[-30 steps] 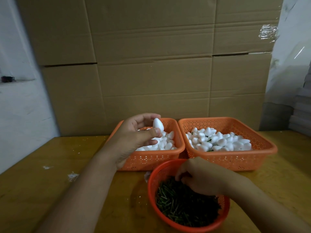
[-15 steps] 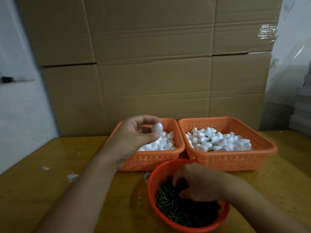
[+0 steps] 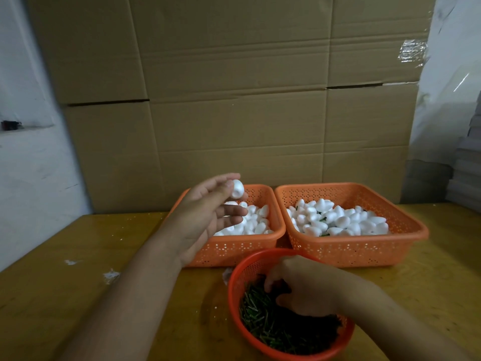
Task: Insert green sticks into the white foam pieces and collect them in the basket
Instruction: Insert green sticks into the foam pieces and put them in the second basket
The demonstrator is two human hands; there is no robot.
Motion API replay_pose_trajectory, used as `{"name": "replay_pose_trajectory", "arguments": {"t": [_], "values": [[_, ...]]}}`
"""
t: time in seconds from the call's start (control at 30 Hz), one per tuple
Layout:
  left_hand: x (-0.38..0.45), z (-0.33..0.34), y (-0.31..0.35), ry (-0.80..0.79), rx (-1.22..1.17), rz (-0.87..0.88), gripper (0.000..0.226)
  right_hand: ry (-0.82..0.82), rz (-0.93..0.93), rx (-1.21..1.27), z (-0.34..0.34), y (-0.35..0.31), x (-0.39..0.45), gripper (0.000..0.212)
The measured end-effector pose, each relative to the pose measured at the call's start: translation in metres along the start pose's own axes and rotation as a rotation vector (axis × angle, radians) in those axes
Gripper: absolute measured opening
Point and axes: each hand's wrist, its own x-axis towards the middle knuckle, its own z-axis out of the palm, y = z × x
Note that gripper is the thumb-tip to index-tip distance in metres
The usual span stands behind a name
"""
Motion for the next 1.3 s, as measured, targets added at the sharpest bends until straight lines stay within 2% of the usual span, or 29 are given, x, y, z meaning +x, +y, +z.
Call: {"name": "replay_pose_trajectory", "arguments": {"t": [0.2, 0.47, 0.6, 0.87, 1.07, 1.17, 1.3], "values": [[-0.001, 0.001, -0.001, 0.017, -0.052, -0.062, 0.037, 0.042, -0.004, -0.010, 0.002, -0.001, 0.000, 0.022], [-0.001, 0.000, 0.000, -0.055, -0.038, -0.066, 0.028, 0.044, 0.005, -0.014, 0.000, -0.007, -0.002, 0.014], [-0.002, -0.001, 0.001, -0.064, -0.075, -0.063, 0.048, 0.035, 0.020, -0.017, -0.003, -0.009, -0.003, 0.013], [-0.002, -0.002, 0.002, -0.068, -0.083, -0.058, 0.053, 0.020, 0.051, -0.010, -0.005, -0.011, -0.005, 0.013], [-0.002, -0.002, 0.003, -0.078, -0.097, -0.065, 0.033, 0.011, 0.054, -0.010, -0.006, -0.013, -0.006, 0.019], [-0.001, 0.000, 0.004, -0.064, -0.087, -0.082, 0.043, 0.009, 0.035, -0.025, -0.006, -0.014, -0.006, 0.027], [-0.002, 0.001, 0.005, -0.062, -0.090, -0.084, 0.045, 0.017, 0.030, -0.022, -0.007, -0.015, -0.007, 0.025]]}}
